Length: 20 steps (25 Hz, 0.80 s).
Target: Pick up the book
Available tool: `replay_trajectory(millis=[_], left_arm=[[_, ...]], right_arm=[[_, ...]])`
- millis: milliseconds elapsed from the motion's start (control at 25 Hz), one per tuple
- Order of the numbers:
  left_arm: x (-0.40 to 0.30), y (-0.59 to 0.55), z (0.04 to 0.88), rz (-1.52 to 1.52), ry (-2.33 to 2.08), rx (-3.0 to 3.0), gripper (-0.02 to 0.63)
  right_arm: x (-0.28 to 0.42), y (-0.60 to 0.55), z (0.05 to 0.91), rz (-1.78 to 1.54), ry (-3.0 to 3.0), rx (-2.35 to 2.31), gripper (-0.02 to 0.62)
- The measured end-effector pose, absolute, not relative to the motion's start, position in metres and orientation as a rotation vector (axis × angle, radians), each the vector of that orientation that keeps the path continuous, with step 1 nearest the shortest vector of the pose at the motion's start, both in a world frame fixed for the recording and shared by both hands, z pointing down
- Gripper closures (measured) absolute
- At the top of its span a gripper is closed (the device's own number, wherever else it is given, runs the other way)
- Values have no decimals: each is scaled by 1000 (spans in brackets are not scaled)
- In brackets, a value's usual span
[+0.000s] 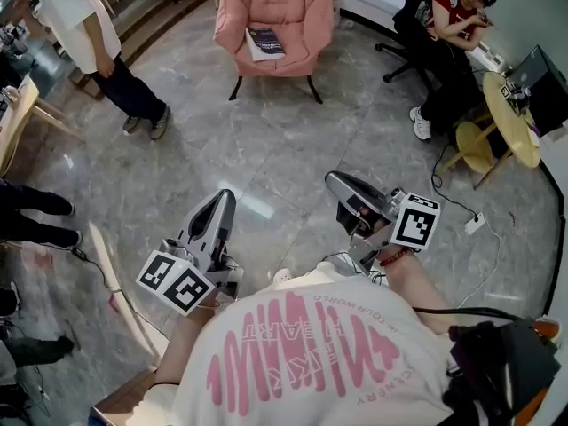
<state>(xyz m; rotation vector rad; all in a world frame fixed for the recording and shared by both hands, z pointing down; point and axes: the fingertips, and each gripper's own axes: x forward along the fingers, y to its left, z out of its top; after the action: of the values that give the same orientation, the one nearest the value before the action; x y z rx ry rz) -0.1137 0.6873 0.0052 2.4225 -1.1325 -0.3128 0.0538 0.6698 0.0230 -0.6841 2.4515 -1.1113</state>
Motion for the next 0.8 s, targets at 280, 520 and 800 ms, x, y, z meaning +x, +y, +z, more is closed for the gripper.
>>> replay_trajectory(millis=[280, 520, 800], left_arm=[[-123, 681, 9, -312, -1115, 2430, 598], [-127, 673, 9, -319, -1101, 2429, 598], [-110, 650, 3, -312, -1097, 2448, 598]], right_arm=[[41, 663, 28, -1128, 2426, -673, 585], [39, 659, 29, -1143, 2417, -691, 586], [54, 635, 30, -1166, 2390, -677, 586]])
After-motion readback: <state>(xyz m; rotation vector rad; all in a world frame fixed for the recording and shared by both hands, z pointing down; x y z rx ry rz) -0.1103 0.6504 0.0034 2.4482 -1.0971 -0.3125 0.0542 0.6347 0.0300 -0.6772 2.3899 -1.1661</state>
